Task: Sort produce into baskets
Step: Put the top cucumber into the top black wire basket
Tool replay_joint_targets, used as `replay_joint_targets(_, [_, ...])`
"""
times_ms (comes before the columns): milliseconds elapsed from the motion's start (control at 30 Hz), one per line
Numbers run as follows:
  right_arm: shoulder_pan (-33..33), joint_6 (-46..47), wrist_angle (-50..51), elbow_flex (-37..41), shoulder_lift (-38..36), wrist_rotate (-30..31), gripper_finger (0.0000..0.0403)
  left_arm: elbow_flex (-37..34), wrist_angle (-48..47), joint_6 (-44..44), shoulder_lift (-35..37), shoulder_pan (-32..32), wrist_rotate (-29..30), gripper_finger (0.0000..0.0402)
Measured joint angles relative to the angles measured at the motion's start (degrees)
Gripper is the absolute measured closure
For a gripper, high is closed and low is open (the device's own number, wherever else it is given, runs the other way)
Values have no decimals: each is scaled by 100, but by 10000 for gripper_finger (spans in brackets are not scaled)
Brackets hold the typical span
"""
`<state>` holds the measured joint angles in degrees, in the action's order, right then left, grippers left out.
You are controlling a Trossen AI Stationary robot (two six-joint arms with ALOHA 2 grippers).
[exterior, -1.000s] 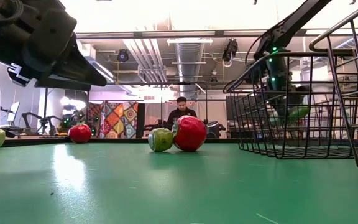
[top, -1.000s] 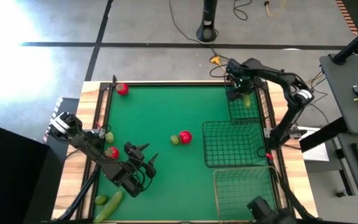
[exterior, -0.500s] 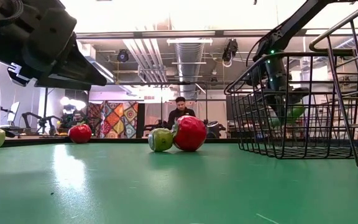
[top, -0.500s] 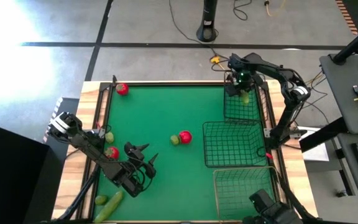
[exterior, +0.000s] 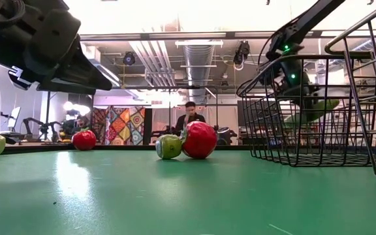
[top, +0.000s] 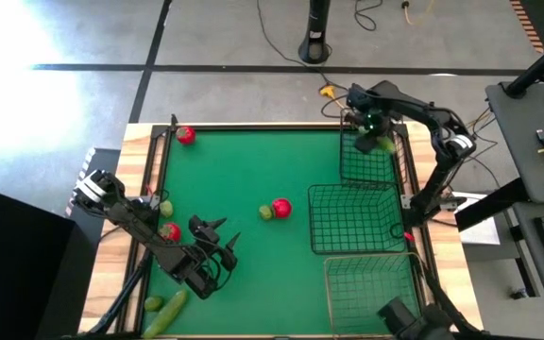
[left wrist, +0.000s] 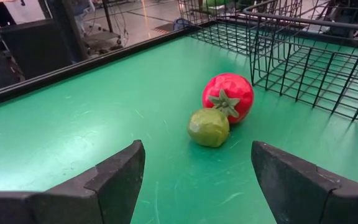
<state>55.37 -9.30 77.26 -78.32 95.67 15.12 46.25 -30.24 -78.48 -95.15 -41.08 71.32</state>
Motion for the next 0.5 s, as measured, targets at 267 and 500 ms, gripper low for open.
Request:
replay_joint_targets(267, [-100,-745,-54,112,437,43,211,356,-17,558,0,4,-32,125])
replay_joint_targets(500, [-100,-903,-553,141,560,-242,194,822,-378,953,0,4,-183,125])
